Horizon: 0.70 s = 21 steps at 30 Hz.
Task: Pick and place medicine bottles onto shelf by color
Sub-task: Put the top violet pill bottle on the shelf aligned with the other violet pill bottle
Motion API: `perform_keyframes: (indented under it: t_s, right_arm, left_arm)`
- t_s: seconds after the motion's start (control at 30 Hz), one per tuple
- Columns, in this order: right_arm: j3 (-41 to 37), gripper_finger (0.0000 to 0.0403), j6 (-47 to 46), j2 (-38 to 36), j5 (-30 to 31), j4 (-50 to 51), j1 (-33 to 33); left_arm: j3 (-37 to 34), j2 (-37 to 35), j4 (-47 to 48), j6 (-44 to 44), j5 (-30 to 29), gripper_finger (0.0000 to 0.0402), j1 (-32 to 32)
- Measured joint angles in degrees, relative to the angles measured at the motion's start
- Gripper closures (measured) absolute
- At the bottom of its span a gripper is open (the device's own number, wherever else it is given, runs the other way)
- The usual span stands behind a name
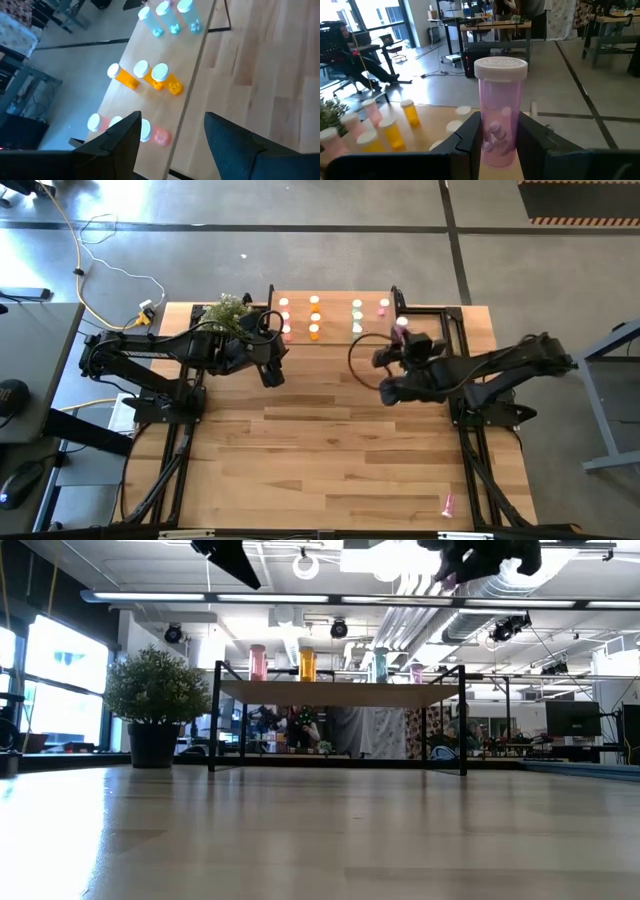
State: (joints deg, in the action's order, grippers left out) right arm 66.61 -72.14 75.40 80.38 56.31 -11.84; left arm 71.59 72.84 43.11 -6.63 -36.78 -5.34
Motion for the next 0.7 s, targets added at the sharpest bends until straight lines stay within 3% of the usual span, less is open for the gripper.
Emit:
perform_keyframes:
  t_s: [0.7]
  right_arm:
    - [0.0,0.032,-29.05,22.45,2.57,3.51,-2.34]
  left_arm:
    - [-0.04,-5.53,-0.1,-4.58,-1.07,0.0195,-3.11]
